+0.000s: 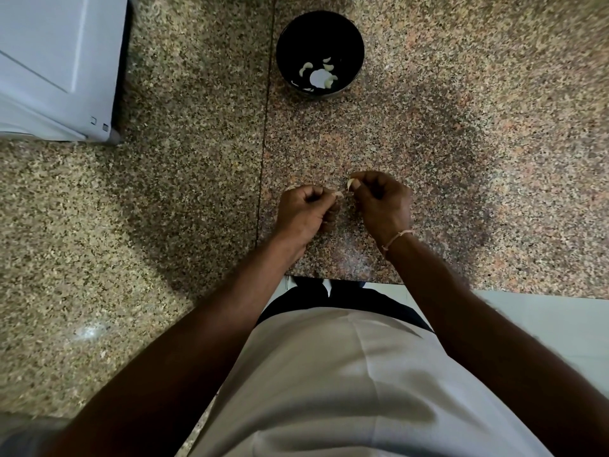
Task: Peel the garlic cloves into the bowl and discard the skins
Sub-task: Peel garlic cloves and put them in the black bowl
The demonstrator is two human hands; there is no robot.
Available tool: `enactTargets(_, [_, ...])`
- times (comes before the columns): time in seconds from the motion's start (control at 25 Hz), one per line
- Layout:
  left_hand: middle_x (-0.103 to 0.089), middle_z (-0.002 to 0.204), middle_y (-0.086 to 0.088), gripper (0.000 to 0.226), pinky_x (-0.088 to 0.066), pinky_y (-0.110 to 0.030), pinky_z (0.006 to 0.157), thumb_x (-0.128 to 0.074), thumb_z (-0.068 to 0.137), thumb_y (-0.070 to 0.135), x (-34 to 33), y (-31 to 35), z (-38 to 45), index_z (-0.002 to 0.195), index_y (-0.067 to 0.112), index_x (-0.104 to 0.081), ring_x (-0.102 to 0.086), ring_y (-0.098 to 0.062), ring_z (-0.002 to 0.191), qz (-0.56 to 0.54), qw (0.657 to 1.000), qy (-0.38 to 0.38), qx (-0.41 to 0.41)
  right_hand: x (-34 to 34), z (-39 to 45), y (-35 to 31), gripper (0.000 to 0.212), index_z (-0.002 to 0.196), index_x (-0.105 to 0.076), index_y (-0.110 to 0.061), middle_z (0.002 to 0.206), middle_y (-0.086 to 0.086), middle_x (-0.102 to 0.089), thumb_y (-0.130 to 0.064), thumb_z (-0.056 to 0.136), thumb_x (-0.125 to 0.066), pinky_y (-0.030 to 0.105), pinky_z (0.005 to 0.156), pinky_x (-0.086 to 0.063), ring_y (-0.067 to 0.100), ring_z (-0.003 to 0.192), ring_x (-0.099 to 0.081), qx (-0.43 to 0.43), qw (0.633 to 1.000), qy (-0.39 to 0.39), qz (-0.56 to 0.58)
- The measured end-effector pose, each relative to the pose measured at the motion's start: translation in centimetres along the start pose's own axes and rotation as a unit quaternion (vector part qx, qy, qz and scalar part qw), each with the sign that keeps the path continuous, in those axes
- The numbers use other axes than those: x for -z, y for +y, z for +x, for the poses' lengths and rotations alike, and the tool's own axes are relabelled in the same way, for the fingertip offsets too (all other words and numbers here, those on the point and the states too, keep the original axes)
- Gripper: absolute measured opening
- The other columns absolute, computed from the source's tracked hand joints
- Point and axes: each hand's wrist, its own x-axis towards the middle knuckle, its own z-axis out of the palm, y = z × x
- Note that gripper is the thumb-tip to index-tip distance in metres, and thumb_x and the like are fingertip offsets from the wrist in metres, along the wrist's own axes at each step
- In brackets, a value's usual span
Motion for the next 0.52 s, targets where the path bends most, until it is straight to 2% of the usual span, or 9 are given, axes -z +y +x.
enactTargets(0.12, [-0.076,0.081,-0.006,0.013,-0.061,-0.039,0.065,-0.075,0.096,0.017,-0.17,-0.10,0.06,0.083,0.019,-0.075,-0.069,-0.020,0.069,0.041,0.999,0.023,-0.014,-0.15,-0.01,0.17,0.007,0.100,-0.079,-0.026,0.083,-0.009,-0.078,-0.024,0.093,-0.075,0.029,0.057,-0.054,0.000,0.063,-0.064,-0.016,1.000,0.005,-0.003])
enactTargets(0.28, [-0.076,0.079,-0.009,0.010,-0.063,-0.045,0.068,-0.076,0.093,0.019,-0.70,0.16,-0.28,0.086,0.012,-0.078,-0.067,-0.018,0.071,0.107,0.993,0.011,-0.051,-0.36,-0.23,0.19,0.008,0.098,-0.078,-0.023,0.082,-0.007,-0.077,-0.017,0.094,-0.074,0.028,0.056,-0.051,0.002,0.061,-0.063,-0.033,0.999,0.020,0.022])
enactTargets(0.4, [-0.077,0.087,-0.013,0.011,-0.065,-0.055,0.076,-0.076,0.091,0.018,-0.92,0.32,-0.60,0.090,0.007,-0.078,-0.071,-0.027,0.077,0.137,0.988,0.002,-0.067,-0.52,-0.23,0.04,0.009,0.100,-0.078,-0.017,0.084,-0.003,-0.078,-0.014,0.094,-0.073,0.031,0.059,-0.054,0.008,0.065,-0.066,-0.053,0.997,0.043,0.035])
enactTargets(0.52, [-0.077,0.088,-0.010,0.009,-0.064,-0.059,0.073,-0.077,0.092,0.016,-0.79,0.19,-0.62,0.093,0.007,-0.077,-0.076,-0.037,0.085,0.141,0.988,0.023,-0.061,-0.35,-0.22,0.01,0.009,0.102,-0.078,-0.018,0.083,-0.004,-0.077,-0.015,0.094,-0.073,0.032,0.059,-0.055,0.008,0.064,-0.064,-0.052,0.997,0.042,0.027])
